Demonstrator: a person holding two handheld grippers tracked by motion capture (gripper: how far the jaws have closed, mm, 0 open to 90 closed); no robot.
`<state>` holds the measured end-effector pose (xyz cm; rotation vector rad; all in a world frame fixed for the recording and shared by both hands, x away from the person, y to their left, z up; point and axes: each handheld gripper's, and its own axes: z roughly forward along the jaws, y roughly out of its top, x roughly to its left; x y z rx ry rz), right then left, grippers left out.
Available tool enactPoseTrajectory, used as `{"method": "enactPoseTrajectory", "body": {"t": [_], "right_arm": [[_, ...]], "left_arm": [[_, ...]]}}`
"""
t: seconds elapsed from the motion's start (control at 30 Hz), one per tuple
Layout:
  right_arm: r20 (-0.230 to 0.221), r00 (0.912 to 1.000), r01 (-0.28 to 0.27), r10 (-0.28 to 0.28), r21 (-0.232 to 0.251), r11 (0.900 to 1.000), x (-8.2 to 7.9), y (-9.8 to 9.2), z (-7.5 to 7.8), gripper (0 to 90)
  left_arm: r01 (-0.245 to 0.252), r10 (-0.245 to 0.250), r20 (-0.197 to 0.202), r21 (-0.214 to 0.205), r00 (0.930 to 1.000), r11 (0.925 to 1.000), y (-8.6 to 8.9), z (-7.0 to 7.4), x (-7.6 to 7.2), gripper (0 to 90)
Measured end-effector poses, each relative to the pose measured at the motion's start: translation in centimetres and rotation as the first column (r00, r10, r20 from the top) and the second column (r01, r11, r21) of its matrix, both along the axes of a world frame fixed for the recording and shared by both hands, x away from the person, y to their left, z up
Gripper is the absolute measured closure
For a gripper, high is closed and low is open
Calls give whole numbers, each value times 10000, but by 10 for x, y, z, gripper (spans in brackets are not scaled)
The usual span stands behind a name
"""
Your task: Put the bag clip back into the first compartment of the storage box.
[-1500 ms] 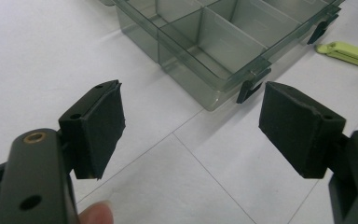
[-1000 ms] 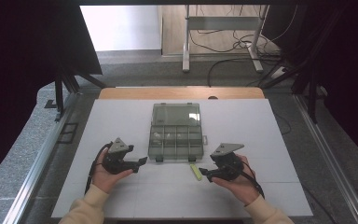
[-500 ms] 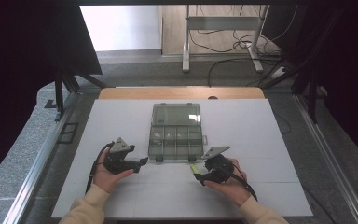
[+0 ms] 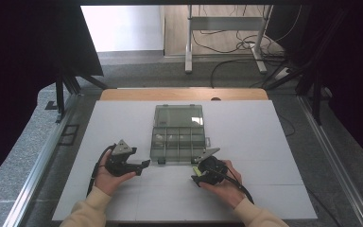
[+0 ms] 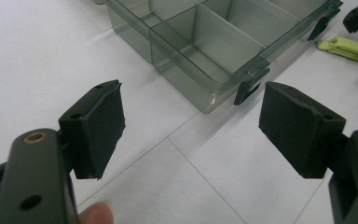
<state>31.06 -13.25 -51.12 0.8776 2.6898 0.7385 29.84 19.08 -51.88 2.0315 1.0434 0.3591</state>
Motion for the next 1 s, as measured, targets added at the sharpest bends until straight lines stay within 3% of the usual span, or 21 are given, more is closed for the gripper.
{"method": "enactPoseTrajectory", "body": {"t": [0.37,0.63,0.7,1.0], "right_arm": [[-433,9990,-96,90,-129,9999,1,-2,1,778],[-391,9990,-208,205,-63,9998,1,-3,3,786],[-355,9991,-213,229,454,9987,0,-7,11,786],[154,9994,-319,301,1286,9912,-4,-12,34,786]], "left_arm": [[-19,19,18,25,10000,10000,0,0,0,223],[4,-4,7,66,10000,10000,-1,-1,0,223],[20,-20,4,77,10000,10000,-1,-1,0,223],[15,-15,16,53,10000,10000,-1,0,0,223]]}}
